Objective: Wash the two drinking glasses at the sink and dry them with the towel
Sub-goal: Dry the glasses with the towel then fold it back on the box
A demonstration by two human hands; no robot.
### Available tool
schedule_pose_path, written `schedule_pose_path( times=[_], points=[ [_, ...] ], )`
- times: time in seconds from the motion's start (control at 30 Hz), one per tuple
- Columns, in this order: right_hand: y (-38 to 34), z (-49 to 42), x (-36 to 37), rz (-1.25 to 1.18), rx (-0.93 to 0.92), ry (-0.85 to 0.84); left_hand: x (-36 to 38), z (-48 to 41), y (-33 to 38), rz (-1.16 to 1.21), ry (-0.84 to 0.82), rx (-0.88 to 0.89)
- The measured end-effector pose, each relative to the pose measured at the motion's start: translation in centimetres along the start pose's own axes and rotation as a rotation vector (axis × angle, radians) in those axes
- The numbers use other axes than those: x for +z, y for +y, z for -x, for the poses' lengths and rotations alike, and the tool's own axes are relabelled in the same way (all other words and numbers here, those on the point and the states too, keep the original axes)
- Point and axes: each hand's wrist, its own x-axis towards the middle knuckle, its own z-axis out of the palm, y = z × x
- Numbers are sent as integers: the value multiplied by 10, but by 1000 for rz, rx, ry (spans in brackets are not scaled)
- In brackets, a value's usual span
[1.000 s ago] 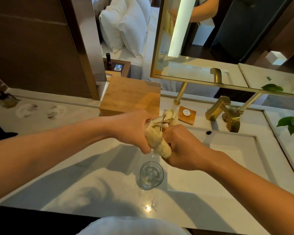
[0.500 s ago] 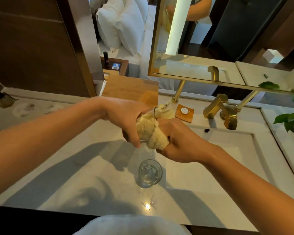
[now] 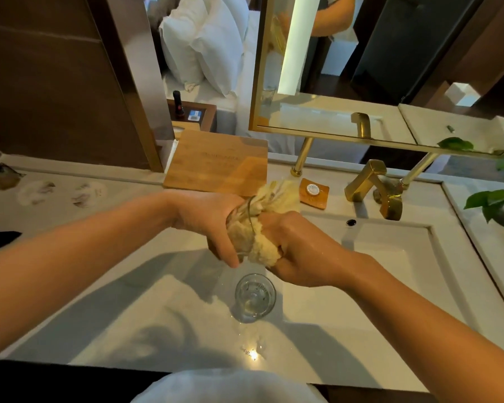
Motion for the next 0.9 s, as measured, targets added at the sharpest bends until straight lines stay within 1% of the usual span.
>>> schedule_pose_path(
  times=[0.03, 0.07, 0.1, 0.17, 0.2, 0.23, 0.27, 0.3, 0.33, 0.4, 0.43, 0.47, 0.5, 0.53, 0.57, 0.63, 0.67, 0.7, 0.73, 0.77, 0.8, 0.83, 0.9],
  points=[
    [3, -1, 1, -28, 34, -2, 3, -3, -1, -33, 62, 13],
    [4, -1, 2, -94, 113, 19, 11, -8, -1, -155, 202, 32],
    [4, -2, 4, -219, 240, 62, 23, -13, 0, -369, 397, 55],
    [2, -8, 11, -616, 578, 218, 47, -24, 0, -901, 812, 57],
    [-1, -9, 15, -773, 717, 273, 55, -26, 0, -1038, 916, 51],
    [-1, -8, 17, -853, 791, 309, 56, -29, -2, -1088, 941, 70],
    [0, -5, 17, -843, 801, 302, 52, -28, -1, -1095, 894, 83],
    [-1, -2, 16, -773, 772, 271, 44, -24, 1, -1034, 790, 91],
    [-1, 1, 13, -658, 695, 244, 33, -20, 3, -901, 638, 68],
    [1, 4, 7, -375, 412, 217, 8, -8, 13, -450, 283, -8],
    [2, 3, 6, -248, 260, 216, 0, -3, 16, -218, 138, -48],
    [3, 0, 7, -155, 171, 193, -3, -2, 16, -32, 48, -65],
    [4, -1, 6, -117, 148, 162, -2, -4, 13, 39, 36, -68],
    [4, -2, 5, -125, 189, 133, 4, -9, 11, -7, 119, -56],
    [6, -1, 5, -181, 270, 118, 15, -16, 7, -185, 285, -28],
    [6, 3, 2, -461, 500, 124, 43, -29, -2, -756, 700, 29],
    [5, 3, 1, -643, 613, 120, 53, -32, -4, -970, 862, 44],
    [4, 4, -1, -790, 695, 112, 59, -34, -6, -1058, 931, 60],
    [5, 6, -2, -845, 722, 111, 58, -35, -8, -1060, 939, 103],
    [6, 7, -3, -817, 718, 110, 52, -33, -6, -1028, 870, 124],
    [5, 9, -4, -707, 673, 108, 43, -31, -4, -932, 750, 132],
    [3, 10, -4, -571, 587, 106, 31, -28, 1, -782, 575, 95],
    [-1, 10, -1, -357, 380, 89, 5, -17, 11, -358, 166, 2]
  ],
)
